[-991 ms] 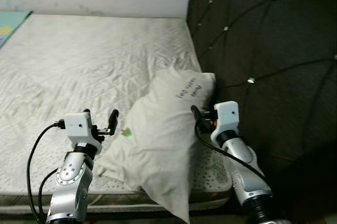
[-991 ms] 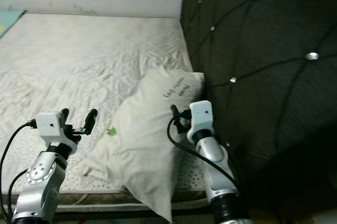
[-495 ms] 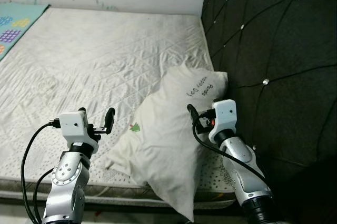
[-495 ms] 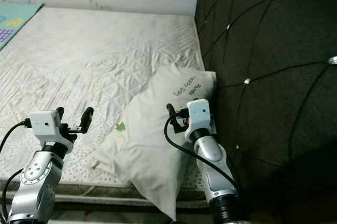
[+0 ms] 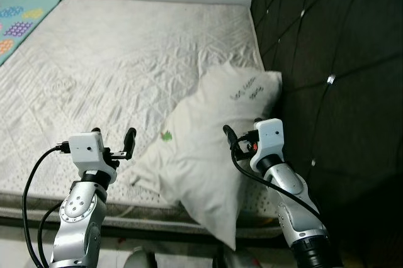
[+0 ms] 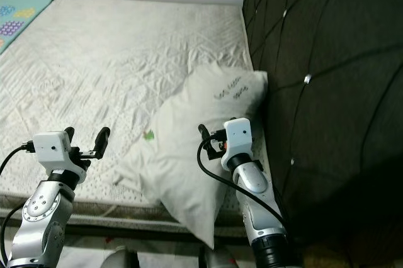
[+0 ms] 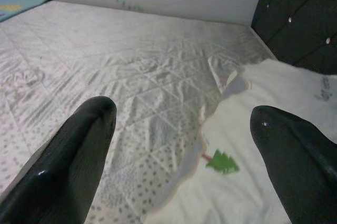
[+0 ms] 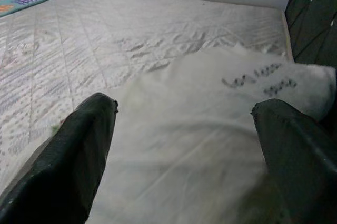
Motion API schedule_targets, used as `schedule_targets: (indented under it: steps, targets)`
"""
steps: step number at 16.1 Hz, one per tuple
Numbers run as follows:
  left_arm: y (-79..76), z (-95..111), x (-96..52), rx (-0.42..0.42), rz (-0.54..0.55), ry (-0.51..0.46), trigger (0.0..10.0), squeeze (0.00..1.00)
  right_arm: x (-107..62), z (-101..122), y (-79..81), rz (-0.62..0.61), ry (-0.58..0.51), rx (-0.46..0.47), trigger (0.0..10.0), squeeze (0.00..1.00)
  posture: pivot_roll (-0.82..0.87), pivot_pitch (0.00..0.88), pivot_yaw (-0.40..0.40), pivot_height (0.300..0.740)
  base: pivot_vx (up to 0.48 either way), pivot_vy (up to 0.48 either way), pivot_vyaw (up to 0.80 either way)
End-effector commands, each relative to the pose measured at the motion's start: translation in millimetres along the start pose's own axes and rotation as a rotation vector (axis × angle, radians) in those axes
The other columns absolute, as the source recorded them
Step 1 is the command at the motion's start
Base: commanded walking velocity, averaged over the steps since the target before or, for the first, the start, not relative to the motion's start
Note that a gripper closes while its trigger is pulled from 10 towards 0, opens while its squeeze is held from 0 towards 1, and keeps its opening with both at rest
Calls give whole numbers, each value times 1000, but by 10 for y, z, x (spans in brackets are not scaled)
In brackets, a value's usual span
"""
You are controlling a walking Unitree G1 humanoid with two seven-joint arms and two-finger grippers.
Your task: Clean up the room
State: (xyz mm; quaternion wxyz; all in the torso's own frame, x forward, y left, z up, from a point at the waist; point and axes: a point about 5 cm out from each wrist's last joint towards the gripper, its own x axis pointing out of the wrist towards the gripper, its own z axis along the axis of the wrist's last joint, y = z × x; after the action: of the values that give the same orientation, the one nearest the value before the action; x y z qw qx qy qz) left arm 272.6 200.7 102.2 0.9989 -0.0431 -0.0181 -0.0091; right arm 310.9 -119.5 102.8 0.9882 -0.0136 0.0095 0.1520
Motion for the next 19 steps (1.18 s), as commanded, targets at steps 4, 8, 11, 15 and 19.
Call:
schedule_targets:
  steps: [4, 8, 11, 15, 19]
  targets:
    - [19, 52, -19, 16, 38, -13, 10000, 0, -8, 22, 28, 31, 1, 8, 10000, 0, -71, 159, -10, 642, 0, 0, 0]
    - [46, 72, -15, -2, 71, -17, 10000, 0, 0, 21, 43, 46, 3, 7, 10000, 0, -72, 155, -11, 642, 0, 0, 0]
    - [43, 71, -13, -6, 74, -16, 10000, 0, 0, 22, 46, 53, 3, 5, 10000, 0, -72, 155, -11, 642, 0, 0, 0]
    - [39, 76, -10, -9, 78, -14, 10000, 0, 2, 24, 51, 61, 7, 5, 10000, 0, -75, 159, -13, 617, 0, 0, 0]
    - [41, 79, -6, -9, 81, -13, 10000, 0, 8, 25, 62, 71, 9, 2, 10000, 0, -75, 163, -14, 582, 0, 0, 0]
